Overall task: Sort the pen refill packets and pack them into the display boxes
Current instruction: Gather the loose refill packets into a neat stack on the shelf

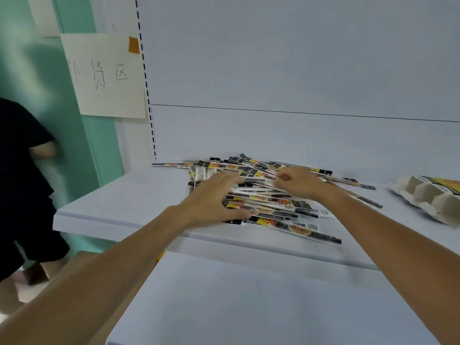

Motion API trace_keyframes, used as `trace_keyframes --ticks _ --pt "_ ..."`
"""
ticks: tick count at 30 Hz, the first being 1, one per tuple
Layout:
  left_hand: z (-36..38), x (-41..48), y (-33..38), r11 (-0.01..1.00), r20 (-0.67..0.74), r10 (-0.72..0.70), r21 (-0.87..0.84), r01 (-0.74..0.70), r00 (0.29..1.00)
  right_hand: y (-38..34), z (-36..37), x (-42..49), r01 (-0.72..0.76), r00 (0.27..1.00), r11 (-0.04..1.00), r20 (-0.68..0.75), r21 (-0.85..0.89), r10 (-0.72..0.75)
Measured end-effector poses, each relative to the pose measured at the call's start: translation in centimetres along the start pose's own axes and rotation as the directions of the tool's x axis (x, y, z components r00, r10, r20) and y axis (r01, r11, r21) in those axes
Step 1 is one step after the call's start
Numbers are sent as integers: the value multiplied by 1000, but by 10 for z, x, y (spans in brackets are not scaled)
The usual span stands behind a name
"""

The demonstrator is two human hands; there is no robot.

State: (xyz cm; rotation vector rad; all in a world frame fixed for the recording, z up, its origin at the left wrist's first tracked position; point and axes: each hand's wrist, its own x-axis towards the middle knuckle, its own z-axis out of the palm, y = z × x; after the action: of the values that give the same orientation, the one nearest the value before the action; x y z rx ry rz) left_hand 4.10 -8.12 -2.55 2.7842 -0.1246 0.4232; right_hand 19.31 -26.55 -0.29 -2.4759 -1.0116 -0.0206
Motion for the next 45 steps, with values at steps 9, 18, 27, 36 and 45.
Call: trace_keyframes --ticks 9,18,27,36,45 --pt "23 10 -5 992 150 43 114 -61 988 7 9 19 -45 980 992 187 -117 67" --pt "19 10 5 936 96 53 343 -83 994 4 4 21 5 972 995 233 -100 18" --pt "11 7 8 907 -167 48 421 27 985 7 7 29 70 973 991 228 -113 -42" --pt "23 15 18 954 16 226 200 -224 974 -1 10 34 187 963 974 222 -128 -155" --pt "23 23 27 979 -56 81 190 -69 995 13 10 39 86 980 985 191 -150 -56"
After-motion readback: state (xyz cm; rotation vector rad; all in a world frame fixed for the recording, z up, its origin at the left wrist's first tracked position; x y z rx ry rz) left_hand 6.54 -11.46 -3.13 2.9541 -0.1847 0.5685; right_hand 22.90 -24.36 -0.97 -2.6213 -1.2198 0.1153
